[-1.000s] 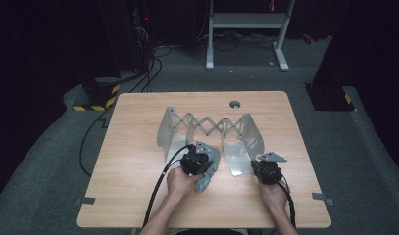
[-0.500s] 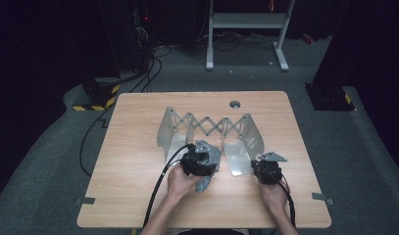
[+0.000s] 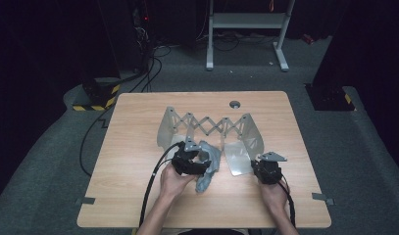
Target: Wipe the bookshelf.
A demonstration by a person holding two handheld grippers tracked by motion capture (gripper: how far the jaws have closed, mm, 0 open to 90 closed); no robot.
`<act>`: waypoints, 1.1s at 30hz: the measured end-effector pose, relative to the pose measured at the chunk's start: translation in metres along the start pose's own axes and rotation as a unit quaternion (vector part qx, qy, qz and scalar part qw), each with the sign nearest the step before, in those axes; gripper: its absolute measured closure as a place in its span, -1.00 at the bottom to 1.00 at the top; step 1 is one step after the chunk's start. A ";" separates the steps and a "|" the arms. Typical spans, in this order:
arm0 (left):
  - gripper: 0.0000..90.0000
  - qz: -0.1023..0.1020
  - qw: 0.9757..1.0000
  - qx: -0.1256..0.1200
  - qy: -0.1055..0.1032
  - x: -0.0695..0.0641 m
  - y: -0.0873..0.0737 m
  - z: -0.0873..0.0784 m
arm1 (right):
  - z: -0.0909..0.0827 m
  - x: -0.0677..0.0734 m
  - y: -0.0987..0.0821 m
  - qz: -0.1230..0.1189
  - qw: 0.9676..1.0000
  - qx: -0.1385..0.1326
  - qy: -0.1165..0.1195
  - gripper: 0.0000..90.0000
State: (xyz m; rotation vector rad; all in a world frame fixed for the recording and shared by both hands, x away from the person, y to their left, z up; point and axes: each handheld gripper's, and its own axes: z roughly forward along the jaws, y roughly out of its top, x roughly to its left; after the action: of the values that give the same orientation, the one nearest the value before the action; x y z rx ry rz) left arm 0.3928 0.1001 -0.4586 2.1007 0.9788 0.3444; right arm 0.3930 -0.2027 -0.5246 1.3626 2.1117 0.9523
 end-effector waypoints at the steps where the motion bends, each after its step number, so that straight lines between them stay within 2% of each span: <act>1: -0.19 -0.003 1.000 -0.002 0.004 0.002 -0.001 -0.002 | 0.000 0.000 0.000 0.000 1.000 0.000 0.000 0.93; 13: -0.15 -0.032 0.999 -0.015 0.034 0.019 -0.022 -0.023 | 0.001 0.000 0.001 -0.003 1.000 0.000 0.000 0.93; 18: -0.12 -0.056 0.997 -0.012 0.044 0.026 -0.036 -0.026 | 0.001 0.000 0.001 -0.003 1.000 0.000 0.000 0.93; 23: -0.06 -0.080 0.995 -0.011 0.058 0.036 -0.048 -0.032 | 0.001 0.000 0.001 -0.003 1.000 0.000 0.000 0.93; 28: -0.02 -0.083 0.994 -0.010 0.077 0.040 -0.058 -0.036 | 0.001 0.000 0.001 -0.003 1.000 0.000 0.000 0.93; 33: -0.01 -0.099 0.989 -0.017 0.105 0.047 -0.069 -0.039 | 0.002 0.000 0.001 -0.002 1.000 0.000 0.001 0.93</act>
State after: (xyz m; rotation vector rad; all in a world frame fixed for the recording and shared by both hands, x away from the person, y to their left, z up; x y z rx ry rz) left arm 0.3673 0.1840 -0.4881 1.9447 1.2853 0.4832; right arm 0.3948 -0.2018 -0.5246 1.3562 2.1156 0.9534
